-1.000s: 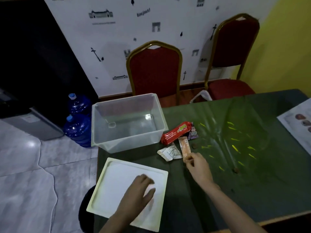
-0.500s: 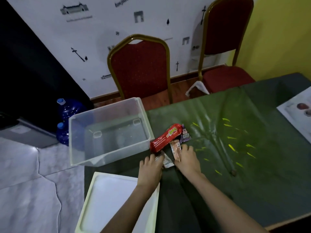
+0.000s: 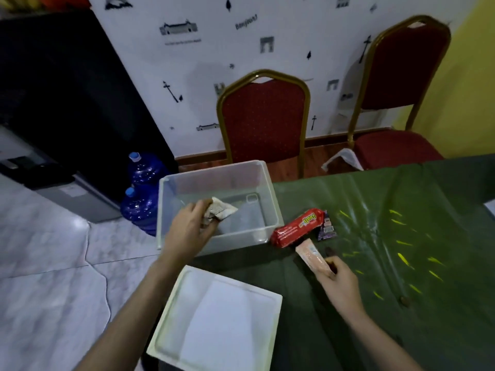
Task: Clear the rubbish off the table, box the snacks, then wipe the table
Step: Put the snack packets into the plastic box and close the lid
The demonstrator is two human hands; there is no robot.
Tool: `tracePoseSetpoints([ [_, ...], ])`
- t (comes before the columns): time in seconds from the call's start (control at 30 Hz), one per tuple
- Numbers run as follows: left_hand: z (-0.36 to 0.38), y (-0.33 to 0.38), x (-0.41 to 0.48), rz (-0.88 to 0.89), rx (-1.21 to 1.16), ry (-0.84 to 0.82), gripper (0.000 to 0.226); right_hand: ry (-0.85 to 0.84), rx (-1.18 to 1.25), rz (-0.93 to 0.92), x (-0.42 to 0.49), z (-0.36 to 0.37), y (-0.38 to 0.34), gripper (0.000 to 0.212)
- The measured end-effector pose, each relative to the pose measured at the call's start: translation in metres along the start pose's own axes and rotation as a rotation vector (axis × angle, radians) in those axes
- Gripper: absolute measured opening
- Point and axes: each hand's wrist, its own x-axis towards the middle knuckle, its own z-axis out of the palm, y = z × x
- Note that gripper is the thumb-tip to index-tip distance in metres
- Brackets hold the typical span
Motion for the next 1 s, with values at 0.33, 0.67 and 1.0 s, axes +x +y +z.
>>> tracePoseSetpoints([
  [0.33,0.022,-0.037,0.015,-0.155,-0.074,-0.232,0.022,0.068,0.227,-0.326,-0.020,0.048,-0.095,0.031],
  [0.67,0.027,-0.041,0.013,-0.179,-0.010,-0.079,0.024,0.064,-0.376,-0.549,0.025,0.084,-0.169,0.028],
  [1.0,0.035,-0.051,0.015,-0.073,0.089,-0.091,0.043,-0.005,-0.810,-0.414,0.079,0.006,-0.055,0.071],
])
